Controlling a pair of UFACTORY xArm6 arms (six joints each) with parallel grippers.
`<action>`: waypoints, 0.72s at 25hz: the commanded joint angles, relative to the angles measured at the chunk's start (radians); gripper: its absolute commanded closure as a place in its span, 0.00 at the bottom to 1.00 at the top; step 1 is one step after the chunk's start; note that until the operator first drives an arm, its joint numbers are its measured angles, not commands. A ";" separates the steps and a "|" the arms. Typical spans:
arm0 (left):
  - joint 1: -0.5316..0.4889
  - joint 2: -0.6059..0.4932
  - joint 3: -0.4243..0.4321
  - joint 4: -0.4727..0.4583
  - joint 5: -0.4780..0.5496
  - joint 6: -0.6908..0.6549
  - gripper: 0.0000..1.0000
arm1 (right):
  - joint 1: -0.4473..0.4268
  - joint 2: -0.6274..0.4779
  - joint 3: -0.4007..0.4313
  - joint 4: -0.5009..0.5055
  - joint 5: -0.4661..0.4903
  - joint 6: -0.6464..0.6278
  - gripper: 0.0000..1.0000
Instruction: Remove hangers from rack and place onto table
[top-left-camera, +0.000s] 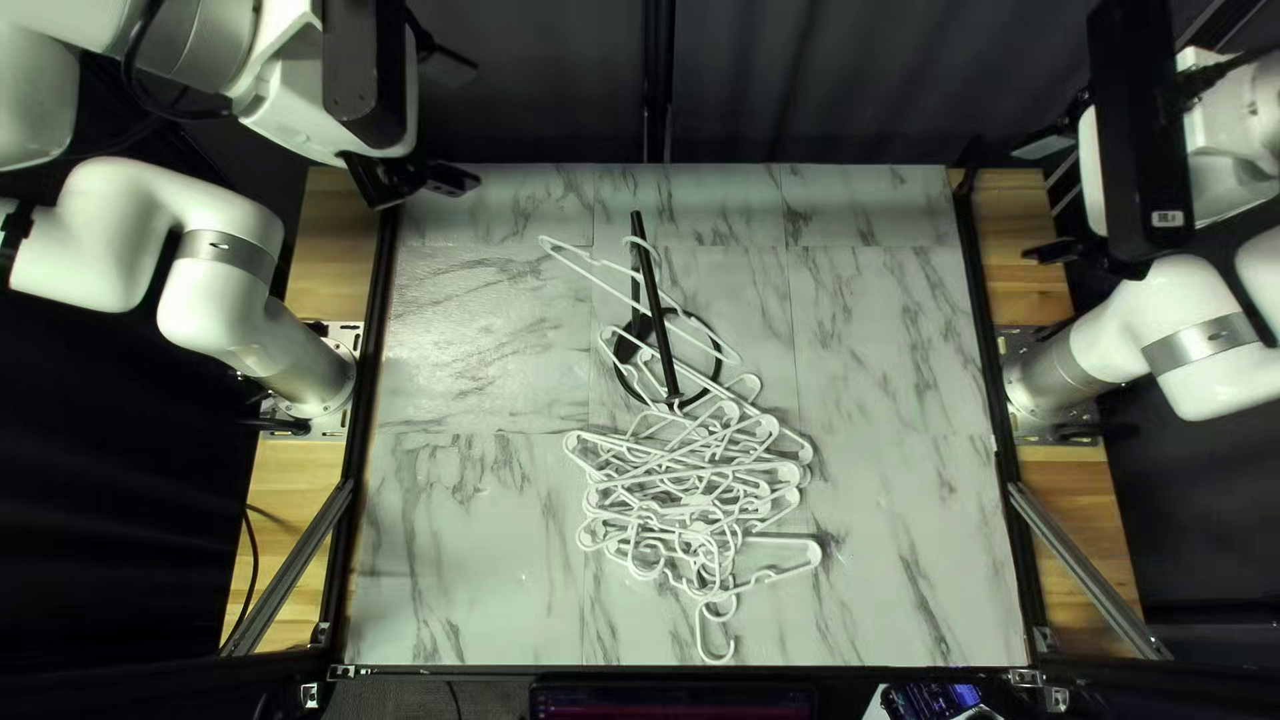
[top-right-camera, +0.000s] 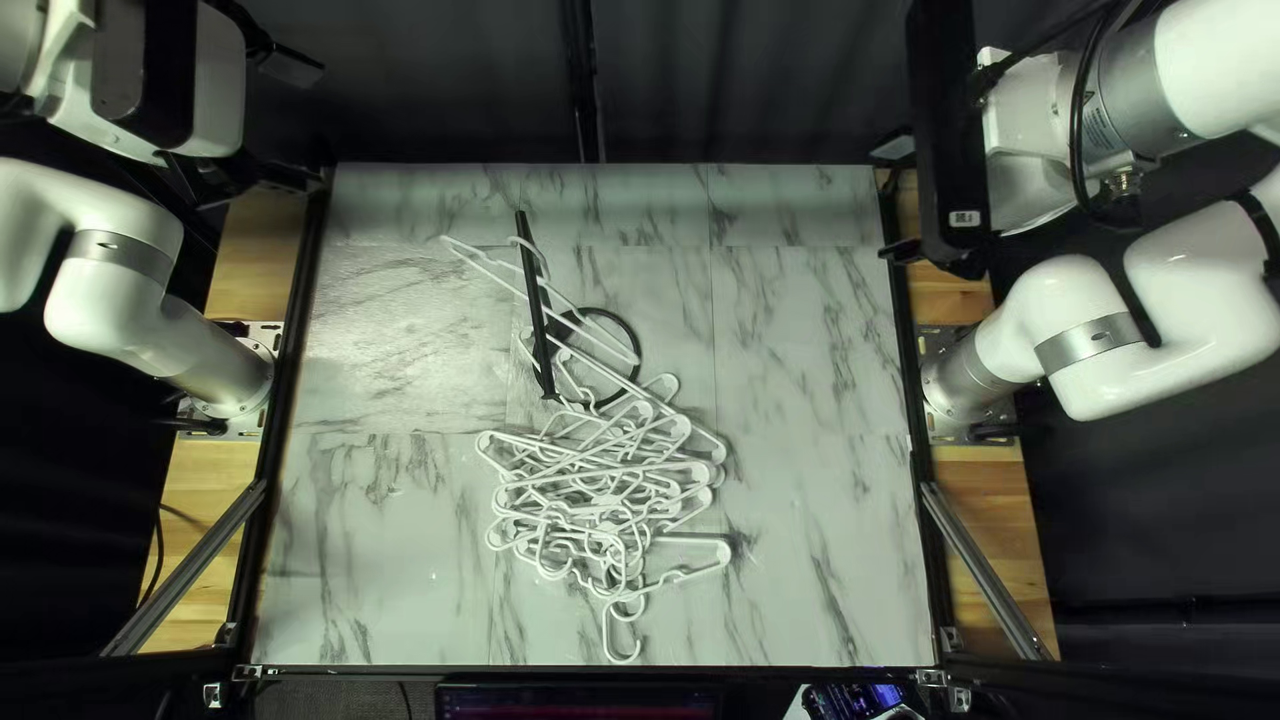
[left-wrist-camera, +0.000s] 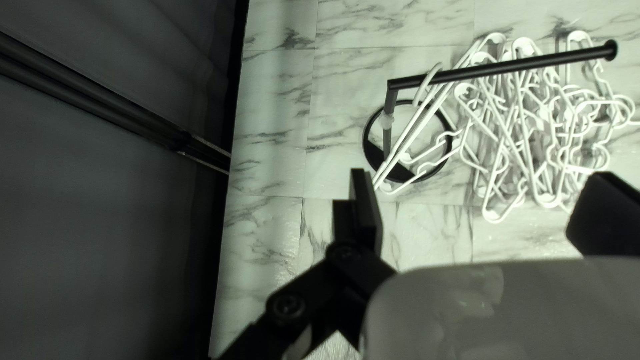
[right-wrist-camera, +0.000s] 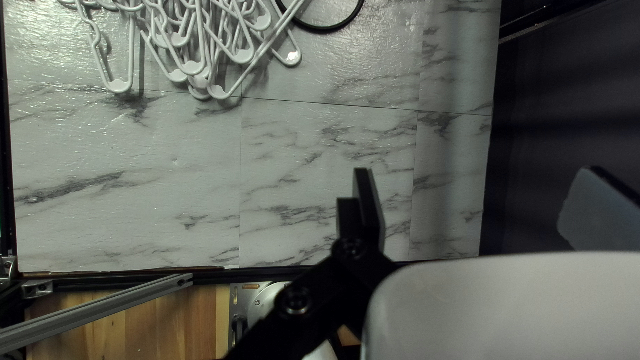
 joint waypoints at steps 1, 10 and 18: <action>0.071 -0.039 0.143 -0.185 -0.066 0.248 0.00 | 0.000 0.000 0.000 0.000 0.000 0.000 0.00; 0.088 0.006 0.276 -0.225 0.009 0.528 0.00 | 0.000 0.000 0.000 0.000 0.000 0.000 0.00; 0.026 0.012 0.312 -0.182 -0.058 0.431 0.00 | 0.000 0.000 0.000 0.000 0.000 0.000 0.00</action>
